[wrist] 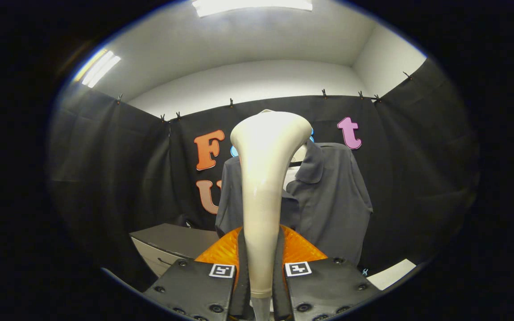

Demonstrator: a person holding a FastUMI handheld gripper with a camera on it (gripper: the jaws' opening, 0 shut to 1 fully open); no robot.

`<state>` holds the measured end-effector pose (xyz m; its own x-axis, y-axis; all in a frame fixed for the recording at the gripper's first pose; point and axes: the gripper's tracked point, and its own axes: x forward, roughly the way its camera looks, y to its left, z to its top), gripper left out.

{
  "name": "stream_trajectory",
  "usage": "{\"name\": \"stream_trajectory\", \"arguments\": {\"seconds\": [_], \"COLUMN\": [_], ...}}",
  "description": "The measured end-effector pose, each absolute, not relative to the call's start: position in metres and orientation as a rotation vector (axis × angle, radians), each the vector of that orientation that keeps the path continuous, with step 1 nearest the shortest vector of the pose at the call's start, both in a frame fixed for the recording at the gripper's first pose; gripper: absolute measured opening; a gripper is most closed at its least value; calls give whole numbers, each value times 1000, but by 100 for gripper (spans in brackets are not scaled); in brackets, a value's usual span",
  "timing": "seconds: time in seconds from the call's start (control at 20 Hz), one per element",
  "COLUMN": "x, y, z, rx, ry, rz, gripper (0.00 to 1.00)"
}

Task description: Iron the clothes twice with a garment steamer, once on the left side and once on the right side.

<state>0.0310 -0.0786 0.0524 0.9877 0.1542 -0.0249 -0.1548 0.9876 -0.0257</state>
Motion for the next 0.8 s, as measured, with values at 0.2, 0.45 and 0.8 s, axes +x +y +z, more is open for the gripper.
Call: {"name": "stream_trajectory", "arguments": {"seconds": [0.2,0.45,0.8], "x": [28,23,28], "y": [-73,-69,-67], "z": [55,60,55], "rx": [-13,-7,-1], "ry": [12,-6,-2], "rz": [163,180,191], "gripper": [27,27,27]}}
